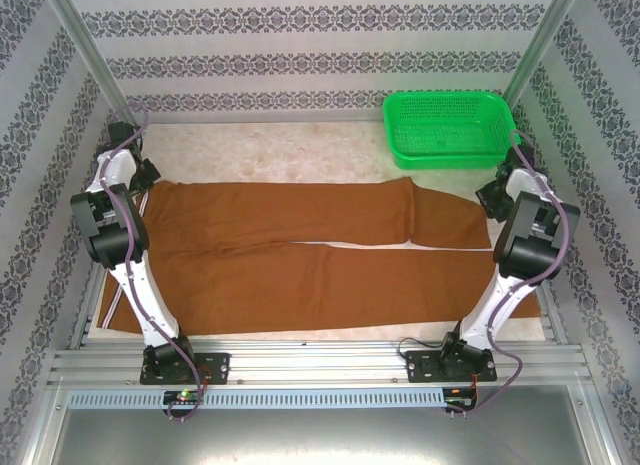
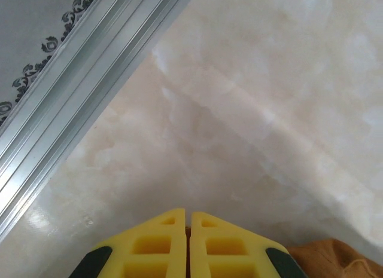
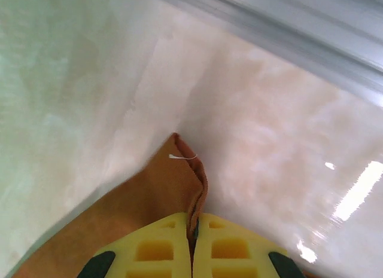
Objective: Roll up the long pants
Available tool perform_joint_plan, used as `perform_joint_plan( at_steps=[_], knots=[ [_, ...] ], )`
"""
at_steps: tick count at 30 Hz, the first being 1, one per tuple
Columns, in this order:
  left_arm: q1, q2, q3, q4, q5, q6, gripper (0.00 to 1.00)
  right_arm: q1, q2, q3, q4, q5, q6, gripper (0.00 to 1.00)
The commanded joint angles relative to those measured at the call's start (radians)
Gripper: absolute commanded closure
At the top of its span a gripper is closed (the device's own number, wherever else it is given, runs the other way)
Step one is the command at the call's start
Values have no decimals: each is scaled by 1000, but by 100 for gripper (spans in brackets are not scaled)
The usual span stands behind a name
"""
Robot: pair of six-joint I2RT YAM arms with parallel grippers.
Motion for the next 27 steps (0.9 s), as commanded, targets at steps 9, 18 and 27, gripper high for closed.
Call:
perform_joint_plan(
  at_steps=[9, 18, 27],
  knots=[
    [-14, 50, 286, -99, -11, -198, 100, -98, -44, 104, 50, 10, -24, 100],
    [-11, 85, 464, -178, -76, -225, 100, -104, -43, 250, 53, 59, -106, 100],
    [5, -142, 237, -25, -189, -237, 100, -109, -298, -146, 452, 148, -94, 100]
  ],
)
